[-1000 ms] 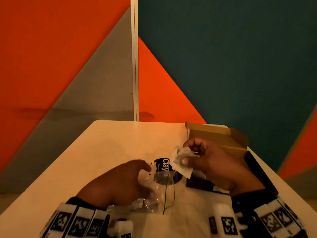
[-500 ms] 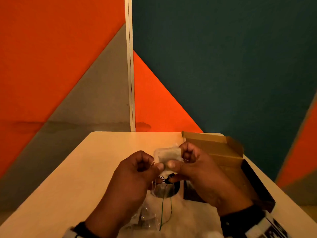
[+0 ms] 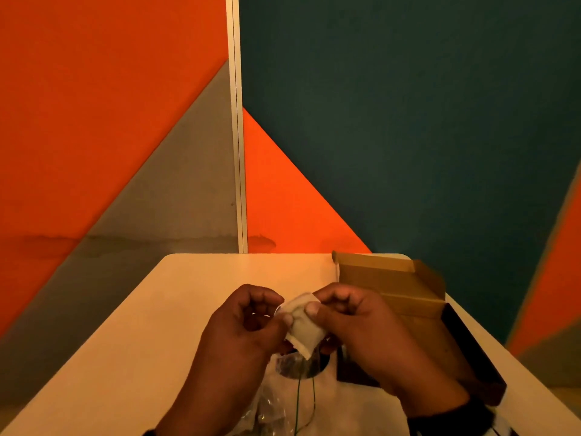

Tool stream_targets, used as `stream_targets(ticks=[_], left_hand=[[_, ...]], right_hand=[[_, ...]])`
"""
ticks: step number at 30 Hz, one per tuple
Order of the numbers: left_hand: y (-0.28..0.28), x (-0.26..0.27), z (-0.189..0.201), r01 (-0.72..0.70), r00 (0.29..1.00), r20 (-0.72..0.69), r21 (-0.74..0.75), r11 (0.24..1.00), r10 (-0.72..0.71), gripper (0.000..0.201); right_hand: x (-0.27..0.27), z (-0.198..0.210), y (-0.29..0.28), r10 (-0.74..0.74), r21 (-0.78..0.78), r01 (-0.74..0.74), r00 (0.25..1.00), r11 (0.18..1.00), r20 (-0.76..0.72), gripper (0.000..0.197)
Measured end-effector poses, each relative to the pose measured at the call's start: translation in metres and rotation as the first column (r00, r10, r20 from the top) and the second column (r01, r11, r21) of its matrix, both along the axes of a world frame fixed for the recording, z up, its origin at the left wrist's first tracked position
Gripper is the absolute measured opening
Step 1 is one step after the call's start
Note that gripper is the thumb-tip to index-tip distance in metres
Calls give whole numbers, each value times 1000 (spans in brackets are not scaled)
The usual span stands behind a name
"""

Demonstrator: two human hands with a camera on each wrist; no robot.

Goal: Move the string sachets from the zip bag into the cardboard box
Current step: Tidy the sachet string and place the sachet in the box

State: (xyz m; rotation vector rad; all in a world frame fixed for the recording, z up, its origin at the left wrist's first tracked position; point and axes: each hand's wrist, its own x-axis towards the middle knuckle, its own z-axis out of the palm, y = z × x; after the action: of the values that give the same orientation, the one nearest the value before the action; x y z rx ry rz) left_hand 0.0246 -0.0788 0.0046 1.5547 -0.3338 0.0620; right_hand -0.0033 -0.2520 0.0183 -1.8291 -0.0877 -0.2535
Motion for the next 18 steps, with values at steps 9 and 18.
stream_targets(ticks=[9, 18], left_hand=[[-2, 6, 3, 22, 992, -121, -145, 989, -40, 11], [2, 2, 5, 15, 999, -41, -44, 999, -17, 22]], right_hand=[[-1, 4, 3, -18, 110, 24, 999, 994, -47, 12], [-1, 7, 4, -103, 111, 100, 995, 989, 17, 14]])
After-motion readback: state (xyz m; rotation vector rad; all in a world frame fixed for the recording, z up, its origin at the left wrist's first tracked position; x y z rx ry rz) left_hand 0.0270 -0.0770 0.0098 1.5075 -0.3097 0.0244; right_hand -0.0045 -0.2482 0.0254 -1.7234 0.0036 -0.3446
